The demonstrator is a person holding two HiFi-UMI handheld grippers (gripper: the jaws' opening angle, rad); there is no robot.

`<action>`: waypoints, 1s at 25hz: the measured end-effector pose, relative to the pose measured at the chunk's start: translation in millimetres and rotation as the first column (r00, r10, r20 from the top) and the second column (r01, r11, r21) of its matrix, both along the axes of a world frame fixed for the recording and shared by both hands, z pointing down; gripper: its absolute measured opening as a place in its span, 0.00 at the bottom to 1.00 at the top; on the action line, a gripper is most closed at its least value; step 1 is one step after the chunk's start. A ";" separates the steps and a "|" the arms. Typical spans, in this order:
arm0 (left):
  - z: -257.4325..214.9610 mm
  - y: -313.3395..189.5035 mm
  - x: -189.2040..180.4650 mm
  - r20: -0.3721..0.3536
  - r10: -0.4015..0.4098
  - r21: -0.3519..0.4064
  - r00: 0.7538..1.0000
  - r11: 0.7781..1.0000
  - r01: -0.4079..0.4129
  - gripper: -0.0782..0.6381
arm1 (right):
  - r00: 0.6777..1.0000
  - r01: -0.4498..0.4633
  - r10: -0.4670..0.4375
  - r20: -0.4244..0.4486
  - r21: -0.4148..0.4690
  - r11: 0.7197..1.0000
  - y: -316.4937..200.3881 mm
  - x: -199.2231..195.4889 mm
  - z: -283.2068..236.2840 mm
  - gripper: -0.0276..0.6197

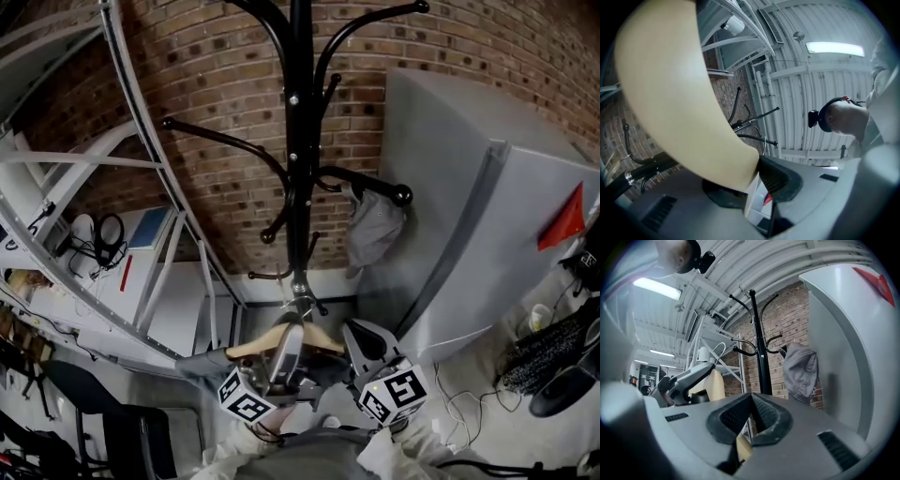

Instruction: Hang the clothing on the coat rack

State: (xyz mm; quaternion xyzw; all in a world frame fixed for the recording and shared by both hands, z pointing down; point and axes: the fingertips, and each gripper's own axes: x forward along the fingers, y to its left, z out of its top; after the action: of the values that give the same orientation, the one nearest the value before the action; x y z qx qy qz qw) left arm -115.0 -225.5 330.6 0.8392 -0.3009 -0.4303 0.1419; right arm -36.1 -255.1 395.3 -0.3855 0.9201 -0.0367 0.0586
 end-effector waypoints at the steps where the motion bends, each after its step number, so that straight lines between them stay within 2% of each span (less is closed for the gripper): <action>1: -1.6 -4.1 -0.7 -0.001 -0.005 0.004 1.000 1.000 0.005 0.24 | 1.000 0.003 -0.003 -0.002 0.004 1.000 -5.0 -0.7 -1.5 0.08; 8: -8.3 -25.0 -11.3 -0.010 -0.013 0.013 1.000 1.000 0.013 0.24 | 1.000 -0.003 0.003 0.005 0.007 1.000 -24.5 -8.8 -8.7 0.08; 25: -30.6 -43.9 -21.7 0.007 0.086 0.075 0.996 0.993 -0.086 0.24 | 0.992 -0.124 0.123 0.017 0.048 0.991 -33.8 -11.9 -30.2 0.08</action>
State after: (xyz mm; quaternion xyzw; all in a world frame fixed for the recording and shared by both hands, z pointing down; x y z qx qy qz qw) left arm -136.8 -269.4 300.0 0.8568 -0.2485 -0.4332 0.1282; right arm -47.9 -288.9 365.2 -0.4398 0.8947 -0.0130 0.0765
